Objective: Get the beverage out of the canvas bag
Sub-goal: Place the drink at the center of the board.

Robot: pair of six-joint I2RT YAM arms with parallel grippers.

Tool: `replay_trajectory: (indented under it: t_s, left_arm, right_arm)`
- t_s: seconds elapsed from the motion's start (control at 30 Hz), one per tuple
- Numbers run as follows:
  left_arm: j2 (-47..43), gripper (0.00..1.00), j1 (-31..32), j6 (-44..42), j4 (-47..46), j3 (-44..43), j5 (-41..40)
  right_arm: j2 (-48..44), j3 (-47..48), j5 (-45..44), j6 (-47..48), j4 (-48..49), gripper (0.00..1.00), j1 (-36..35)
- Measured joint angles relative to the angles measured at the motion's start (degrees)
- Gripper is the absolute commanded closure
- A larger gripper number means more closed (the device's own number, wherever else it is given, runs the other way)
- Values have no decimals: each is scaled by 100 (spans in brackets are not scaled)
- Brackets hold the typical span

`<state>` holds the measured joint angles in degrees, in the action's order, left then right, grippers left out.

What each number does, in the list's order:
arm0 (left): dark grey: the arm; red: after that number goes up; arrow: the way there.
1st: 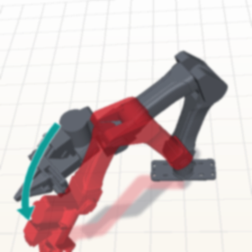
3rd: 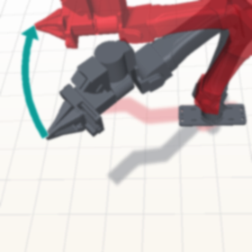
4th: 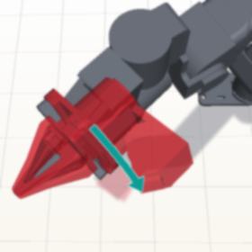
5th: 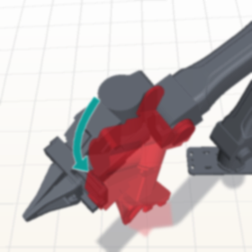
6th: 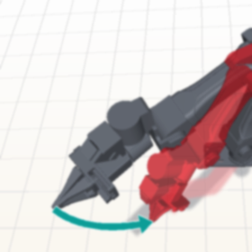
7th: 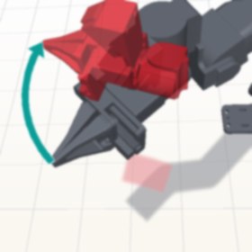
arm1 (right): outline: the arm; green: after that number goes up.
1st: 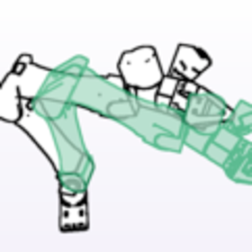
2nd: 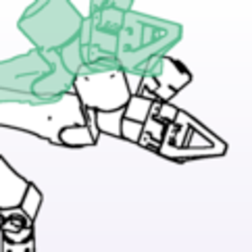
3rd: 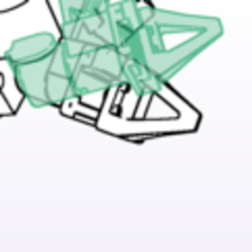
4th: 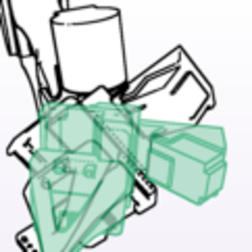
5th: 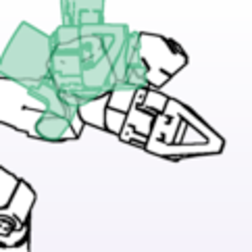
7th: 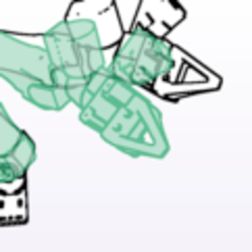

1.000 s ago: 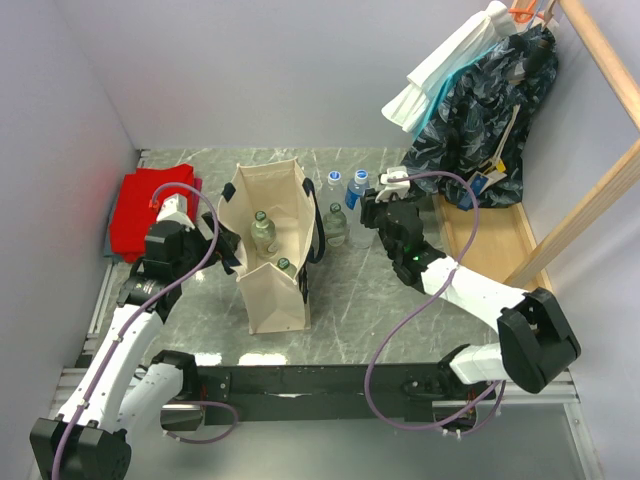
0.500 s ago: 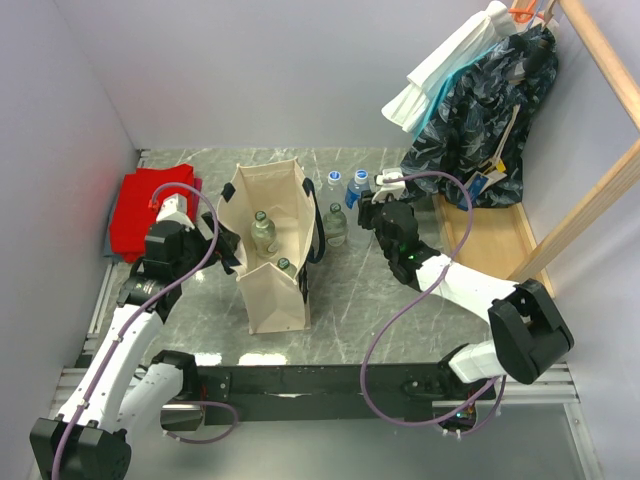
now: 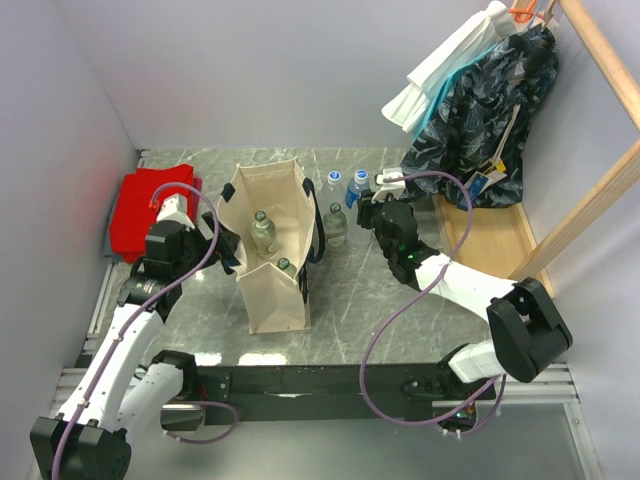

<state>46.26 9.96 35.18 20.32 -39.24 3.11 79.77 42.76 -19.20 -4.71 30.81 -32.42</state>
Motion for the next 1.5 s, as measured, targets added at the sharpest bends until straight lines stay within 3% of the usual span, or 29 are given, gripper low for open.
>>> replay_trajectory:
  t_s: [0.07,0.1,0.17,0.23,0.47,0.63,1.07,1.5]
  left_arm:
    - [4,1,0,0,-2,0,0]
    - [4,0,0,0,-2,0,0]
    - [9,1,0,0,-4,0,0]
    - [9,0,0,0,-9,0,0]
    - [9,1,0,-2,-9,0,0]
    - [9,0,0,-2,-11,0,0]
    - [15,1,0,-2,-15,0,0]
    - [4,1,0,-2,-9,0,-22]
  right_arm:
    - [9,9,-9,-20,-9,89,0]
    - [9,11,-13,-26,-9,80,0]
    - [9,11,-20,-39,-11,76,0]
    - [9,24,-24,-44,-37,62,0]
    - [9,35,-22,-70,-68,51,0]
    - [-50,173,0,-120,-26,34,0]
    - [-498,509,-103,-31,-61,26,0]
    - [-984,1593,188,162,-1163,20,0]
